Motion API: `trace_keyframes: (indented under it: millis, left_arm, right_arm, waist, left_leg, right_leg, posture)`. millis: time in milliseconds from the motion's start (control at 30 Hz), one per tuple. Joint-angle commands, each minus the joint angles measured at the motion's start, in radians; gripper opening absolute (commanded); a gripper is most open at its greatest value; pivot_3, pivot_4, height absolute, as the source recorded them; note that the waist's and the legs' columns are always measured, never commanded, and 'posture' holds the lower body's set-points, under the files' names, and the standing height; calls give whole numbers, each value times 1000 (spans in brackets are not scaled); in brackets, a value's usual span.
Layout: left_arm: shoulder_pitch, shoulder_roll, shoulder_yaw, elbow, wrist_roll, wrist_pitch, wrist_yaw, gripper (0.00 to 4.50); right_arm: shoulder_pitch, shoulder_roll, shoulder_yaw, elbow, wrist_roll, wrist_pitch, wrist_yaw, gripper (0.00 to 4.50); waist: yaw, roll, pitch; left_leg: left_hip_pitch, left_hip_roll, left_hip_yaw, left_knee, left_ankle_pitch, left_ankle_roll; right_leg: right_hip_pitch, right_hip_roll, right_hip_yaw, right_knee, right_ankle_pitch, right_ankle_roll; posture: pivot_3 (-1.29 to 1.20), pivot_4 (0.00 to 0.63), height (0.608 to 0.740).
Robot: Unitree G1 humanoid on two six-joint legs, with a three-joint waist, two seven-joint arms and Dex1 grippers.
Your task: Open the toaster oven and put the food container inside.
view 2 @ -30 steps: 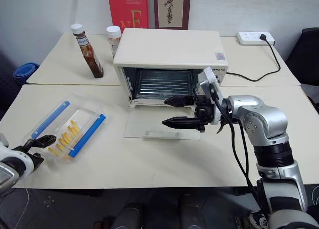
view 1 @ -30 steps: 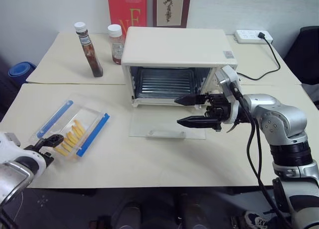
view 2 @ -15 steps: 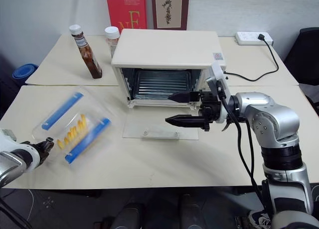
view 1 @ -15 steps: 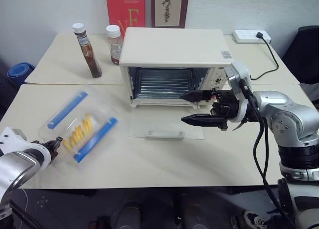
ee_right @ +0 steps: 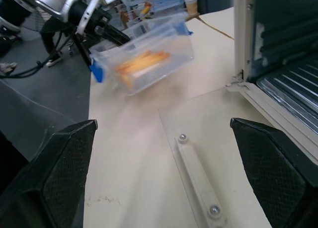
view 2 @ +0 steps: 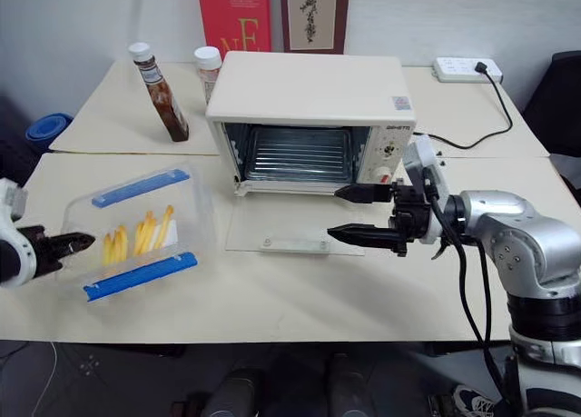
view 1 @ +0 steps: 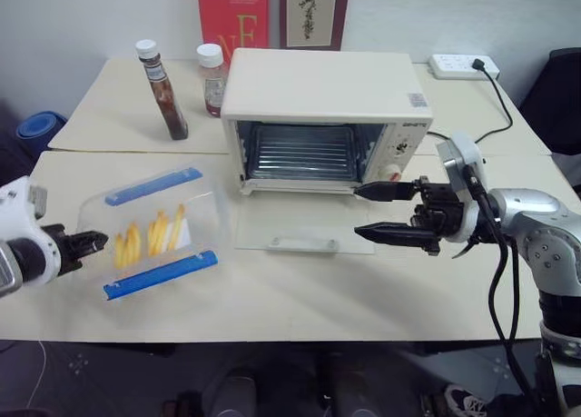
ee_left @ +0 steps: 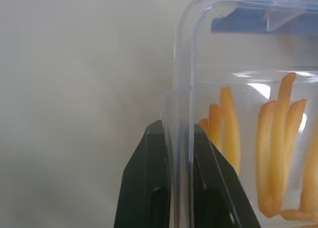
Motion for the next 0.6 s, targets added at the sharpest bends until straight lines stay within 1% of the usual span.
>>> trace_keyframes:
  millis: [33,133,233,267,333,433,600]
  left_arm:
    - [-156,33,-165,-7,-11,-16,-34,43]
    - [-368,-2,-345,17,-11,-10,-10,43]
    - [-550,-56,-486,63,-11,15,19,43]
    - [-609,-87,-533,82,-11,22,36,43]
    - [-714,-155,-617,134,-11,35,70,43]
    - [-816,-237,-698,200,-11,45,117,43]
    - [-905,-340,-771,288,-4,31,191,43]
  right_arm:
    - [47,-27,-74,-69,39,-5,-20,4500]
    - [109,-38,-98,-119,37,-16,-42,4500]
    - [165,-42,-132,-167,51,-16,-74,4500]
    - [186,-43,-150,-180,58,-16,-84,4500]
    - [229,-40,-183,-211,67,-19,-112,4500]
    - [271,-31,-210,-249,77,-25,-160,4500]
    - [298,-14,-225,-282,89,-40,-229,4500]
  waist:
    - [-2,0,0]
    - [-3,-1,1]
    - [-5,-2,1]
    - [-5,-2,1]
    - [-5,-2,1]
    - [-3,-2,1]
    - [-6,-2,1]
  left_leg:
    - [0,0,0,0,0,0]
    - [-2,0,0,-1,0,0]
    - [-2,0,0,0,0,0]
    - [-2,0,0,0,0,0]
    - [-2,0,0,0,0,0]
    - [-3,0,-1,1,0,0]
    - [-3,0,0,1,0,0]
  right_leg:
    - [0,0,0,-1,0,0]
    - [0,0,0,-2,1,2]
    - [-1,1,0,-1,6,11]
    - [-1,1,0,-1,9,17]
    - [-1,1,1,-2,10,18]
    - [-1,1,1,-2,11,20]
    - [-1,1,3,-3,11,21]
  posture:
    - [0,150,740]
    - [0,150,740]
    - [0,150,740]
    - [0,150,740]
    - [0,150,740]
    - [0,150,740]
    - [0,150,740]
